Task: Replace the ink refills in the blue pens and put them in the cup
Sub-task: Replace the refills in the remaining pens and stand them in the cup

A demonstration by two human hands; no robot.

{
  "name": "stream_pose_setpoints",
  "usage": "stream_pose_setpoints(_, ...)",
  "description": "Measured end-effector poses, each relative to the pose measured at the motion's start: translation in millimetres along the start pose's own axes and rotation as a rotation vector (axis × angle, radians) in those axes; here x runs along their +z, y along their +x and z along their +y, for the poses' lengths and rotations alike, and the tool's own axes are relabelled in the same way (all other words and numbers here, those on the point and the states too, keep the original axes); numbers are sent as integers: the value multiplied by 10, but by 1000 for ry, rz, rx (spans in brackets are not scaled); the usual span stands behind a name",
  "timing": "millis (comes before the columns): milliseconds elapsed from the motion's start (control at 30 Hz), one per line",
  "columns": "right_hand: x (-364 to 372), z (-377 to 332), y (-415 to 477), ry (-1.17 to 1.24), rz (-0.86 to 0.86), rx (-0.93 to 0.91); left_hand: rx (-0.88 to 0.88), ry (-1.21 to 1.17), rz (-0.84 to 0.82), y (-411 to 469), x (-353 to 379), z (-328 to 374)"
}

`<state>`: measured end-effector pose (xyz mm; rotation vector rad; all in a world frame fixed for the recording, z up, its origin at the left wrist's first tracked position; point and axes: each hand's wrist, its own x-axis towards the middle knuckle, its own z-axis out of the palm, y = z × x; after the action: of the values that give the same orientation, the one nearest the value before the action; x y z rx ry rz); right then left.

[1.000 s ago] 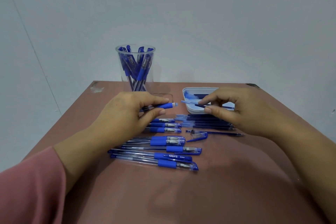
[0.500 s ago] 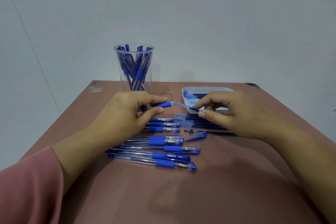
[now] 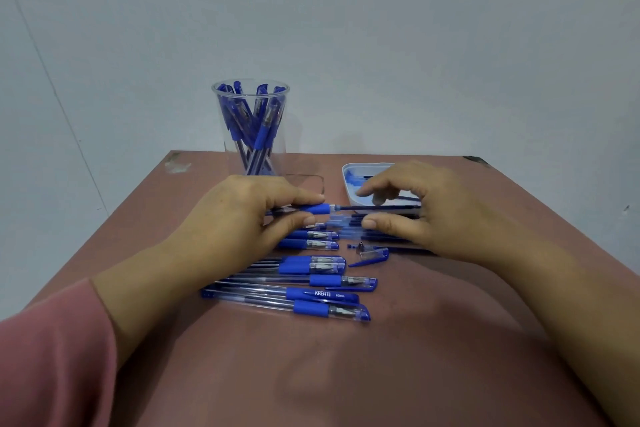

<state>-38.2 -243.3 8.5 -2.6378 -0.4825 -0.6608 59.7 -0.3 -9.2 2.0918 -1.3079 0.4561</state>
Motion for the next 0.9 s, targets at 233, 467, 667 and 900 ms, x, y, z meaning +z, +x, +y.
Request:
stream_pose_setpoints(233, 93, -65, 23, 29, 18, -21, 12, 1, -5, 3, 19, 28)
stream_pose_setpoints(467, -67, 8, -52, 65, 50, 41, -2, 9, 22, 0, 11, -11)
stream_pose_setpoints(667, 69, -35, 7, 85, -6, 1, -4, 3, 9, 1, 16, -7)
stream_pose_setpoints(900, 58, -30, -5, 136, 24, 61, -2, -4, 17, 0, 18, -3)
